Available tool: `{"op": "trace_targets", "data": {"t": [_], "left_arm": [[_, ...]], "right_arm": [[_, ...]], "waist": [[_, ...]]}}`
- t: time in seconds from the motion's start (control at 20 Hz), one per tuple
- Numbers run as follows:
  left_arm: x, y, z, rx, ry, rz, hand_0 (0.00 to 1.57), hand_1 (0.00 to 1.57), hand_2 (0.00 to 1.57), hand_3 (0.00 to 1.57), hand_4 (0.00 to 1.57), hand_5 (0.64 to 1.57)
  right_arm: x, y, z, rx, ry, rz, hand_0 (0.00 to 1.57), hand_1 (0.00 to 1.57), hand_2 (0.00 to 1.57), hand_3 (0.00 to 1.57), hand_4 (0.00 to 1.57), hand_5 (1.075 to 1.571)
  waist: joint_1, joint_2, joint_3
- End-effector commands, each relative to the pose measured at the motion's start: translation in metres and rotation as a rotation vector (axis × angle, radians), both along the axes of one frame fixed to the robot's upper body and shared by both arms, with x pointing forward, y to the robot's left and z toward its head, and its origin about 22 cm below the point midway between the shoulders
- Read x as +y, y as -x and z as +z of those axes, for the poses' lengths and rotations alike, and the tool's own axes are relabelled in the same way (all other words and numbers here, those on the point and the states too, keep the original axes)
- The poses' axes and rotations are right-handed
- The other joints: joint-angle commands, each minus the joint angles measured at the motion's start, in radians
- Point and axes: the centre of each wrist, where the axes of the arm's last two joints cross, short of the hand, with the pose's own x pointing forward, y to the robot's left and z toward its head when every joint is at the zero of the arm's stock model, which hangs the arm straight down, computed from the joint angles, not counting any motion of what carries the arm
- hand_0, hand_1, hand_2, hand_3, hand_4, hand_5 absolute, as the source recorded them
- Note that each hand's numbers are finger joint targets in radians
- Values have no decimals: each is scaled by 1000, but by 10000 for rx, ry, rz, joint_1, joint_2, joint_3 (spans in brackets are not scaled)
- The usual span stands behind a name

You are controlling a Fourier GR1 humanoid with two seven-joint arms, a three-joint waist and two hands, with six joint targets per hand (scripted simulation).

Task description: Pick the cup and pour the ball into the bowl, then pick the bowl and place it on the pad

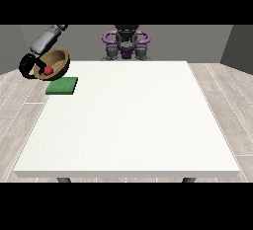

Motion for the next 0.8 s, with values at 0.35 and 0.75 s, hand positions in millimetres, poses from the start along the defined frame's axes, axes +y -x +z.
{"op": "trace_targets", "data": {"t": [0.35,0.75], "left_arm": [[12,-6,-23,218,52,103,0,0,0,0,0,1523],[14,12,2,-234,22,190,0,0,0,0,0,1518]], "right_arm": [[38,-14,-39,781,-862,211,1571,1571,1571,1282,1157,1570],[-16,13,-20,493,-1346,-2110,1534,1534,1521,1280,0,1567]], "waist": [[29,-190,-1],[39,103,6]]}}
